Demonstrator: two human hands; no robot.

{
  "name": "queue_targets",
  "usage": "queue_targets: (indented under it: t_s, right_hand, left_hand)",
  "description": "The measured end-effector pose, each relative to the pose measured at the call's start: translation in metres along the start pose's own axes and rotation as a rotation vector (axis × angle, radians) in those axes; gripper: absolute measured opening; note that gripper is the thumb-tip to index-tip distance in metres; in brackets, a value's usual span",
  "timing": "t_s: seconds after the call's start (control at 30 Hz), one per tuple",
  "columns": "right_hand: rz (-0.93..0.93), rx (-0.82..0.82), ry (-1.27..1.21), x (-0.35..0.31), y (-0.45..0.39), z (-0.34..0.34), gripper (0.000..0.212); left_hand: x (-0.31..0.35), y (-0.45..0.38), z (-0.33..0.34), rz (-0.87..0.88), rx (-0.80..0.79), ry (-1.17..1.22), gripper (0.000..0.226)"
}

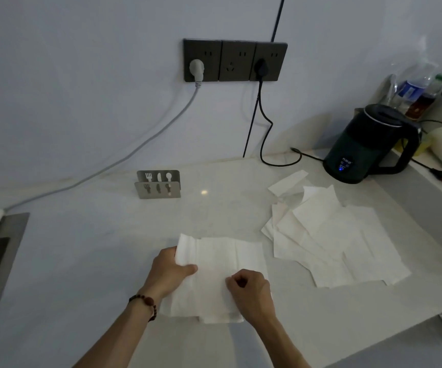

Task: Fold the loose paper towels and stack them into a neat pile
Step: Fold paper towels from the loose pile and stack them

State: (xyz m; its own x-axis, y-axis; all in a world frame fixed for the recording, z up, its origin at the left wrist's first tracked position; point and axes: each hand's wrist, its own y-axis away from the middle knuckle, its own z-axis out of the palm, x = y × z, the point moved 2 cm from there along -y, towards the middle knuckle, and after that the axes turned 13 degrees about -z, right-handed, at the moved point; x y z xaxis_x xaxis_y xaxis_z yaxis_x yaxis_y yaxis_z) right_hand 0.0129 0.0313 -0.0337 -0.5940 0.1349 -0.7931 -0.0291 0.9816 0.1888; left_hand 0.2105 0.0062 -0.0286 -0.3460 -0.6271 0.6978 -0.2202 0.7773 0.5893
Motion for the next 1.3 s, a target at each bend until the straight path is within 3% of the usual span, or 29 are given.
queue_targets:
  t_s: [0.27,0.77,0.87,0.97,1.03,1.1,1.17,1.3]
  right_hand:
    - [0.055,0.021,0.164,0.011,0.001,0.0,0.02]
    - [0.08,0.029,0.234,0.02,0.001,0.006,0.019]
    - [0.083,0.032,0.233,0.022,0.001,0.007,0.02]
    - [0.067,0.128,0.222,0.027,-0.001,0.002,0.018]
    - [0.05,0.222,0.243,0.034,-0.003,-0.005,0.024]
    - [0.073,0.248,0.279,0.042,-0.005,-0.01,0.041]
    - [0.099,0.221,0.339,0.045,-0.007,-0.013,0.056]
    - [0.158,0.19,0.234,0.043,-0.011,-0.016,0.064]
  left_hand:
    - [0.006,-0.005,0.011,0.0,0.008,-0.044,0.021]
    - [-0.009,-0.016,0.019,-0.056,0.031,-0.064,0.031]
    - [-0.008,-0.014,0.021,0.015,0.238,-0.256,0.062]
    - [-0.005,-0.005,0.029,0.301,0.435,-0.576,0.068]
    - [-0.007,0.0,0.04,0.59,0.373,-0.728,0.058]
    - [-0.017,0.001,0.056,0.767,0.256,-0.895,0.048]
    - [-0.019,0.004,0.064,0.722,0.14,-1.078,0.054]
    - [-0.031,-0.002,0.069,0.645,0.096,-1.192,0.067]
